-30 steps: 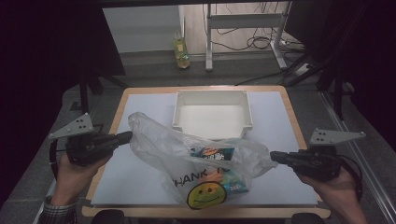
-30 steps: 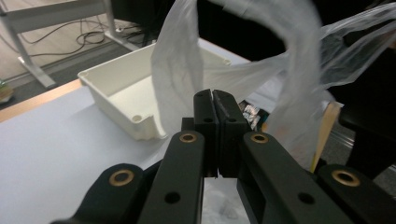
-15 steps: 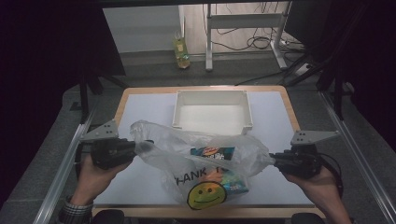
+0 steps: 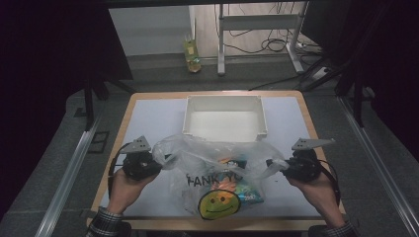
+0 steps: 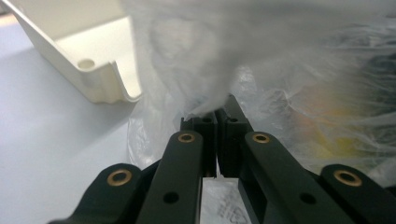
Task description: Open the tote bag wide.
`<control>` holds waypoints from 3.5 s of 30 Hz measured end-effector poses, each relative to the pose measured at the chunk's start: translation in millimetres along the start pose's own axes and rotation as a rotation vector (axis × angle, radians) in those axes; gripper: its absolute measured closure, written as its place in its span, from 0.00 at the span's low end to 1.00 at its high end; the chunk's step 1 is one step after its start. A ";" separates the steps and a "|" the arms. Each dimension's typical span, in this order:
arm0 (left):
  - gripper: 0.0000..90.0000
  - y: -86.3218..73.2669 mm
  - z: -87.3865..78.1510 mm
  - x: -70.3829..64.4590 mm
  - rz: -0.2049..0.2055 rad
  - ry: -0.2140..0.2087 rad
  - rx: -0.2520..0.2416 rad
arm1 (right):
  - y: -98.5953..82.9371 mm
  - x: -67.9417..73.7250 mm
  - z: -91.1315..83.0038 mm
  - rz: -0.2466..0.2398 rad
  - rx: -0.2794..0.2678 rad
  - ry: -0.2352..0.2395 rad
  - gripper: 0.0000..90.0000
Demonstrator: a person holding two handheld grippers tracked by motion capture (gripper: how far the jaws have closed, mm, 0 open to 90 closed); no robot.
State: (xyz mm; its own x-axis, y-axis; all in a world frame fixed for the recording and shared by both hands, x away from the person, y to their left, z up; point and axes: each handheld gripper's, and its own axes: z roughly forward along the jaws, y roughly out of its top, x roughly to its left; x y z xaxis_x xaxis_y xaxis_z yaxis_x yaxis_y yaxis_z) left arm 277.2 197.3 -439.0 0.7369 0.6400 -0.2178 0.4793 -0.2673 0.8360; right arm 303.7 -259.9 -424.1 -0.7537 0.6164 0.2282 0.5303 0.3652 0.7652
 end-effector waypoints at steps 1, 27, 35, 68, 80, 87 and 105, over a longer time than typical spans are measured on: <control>0.97 0.0 0.0 0.0 0.000 0.000 0.000 | -1.7 -2.8 3.0 -0.001 0.003 -0.007 0.98; 0.99 -53.9 79.4 36.2 -0.051 0.227 0.241 | -47.4 -49.8 63.1 0.070 0.180 -0.154 0.99; 0.99 -59.1 71.7 46.6 -0.026 0.317 0.302 | -52.6 -55.0 56.7 0.049 0.225 -0.250 0.99; 0.93 -79.3 -19.4 52.4 -0.123 0.311 0.116 | -62.1 -40.7 -0.9 0.105 0.123 -0.189 0.97; 0.95 -27.4 -29.8 15.2 -0.036 0.158 0.046 | -15.1 8.7 0.4 -0.009 0.116 -0.064 0.95; 0.94 18.1 7.8 0.4 0.017 0.075 0.073 | 17.0 20.3 15.1 -0.064 0.104 -0.038 0.95; 0.93 4.2 109.6 1.6 -0.003 -0.026 0.268 | 7.7 1.1 83.9 -0.029 0.211 0.020 0.96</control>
State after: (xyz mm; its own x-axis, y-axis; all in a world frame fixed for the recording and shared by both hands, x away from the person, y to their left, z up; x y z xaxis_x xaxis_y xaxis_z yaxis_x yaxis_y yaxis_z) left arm 332.6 118.2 -491.0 0.7458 0.6231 -0.2355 0.5877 -0.4490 0.6731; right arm 339.5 -197.8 -468.4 -0.7763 0.5904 0.2208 0.5759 0.5219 0.6293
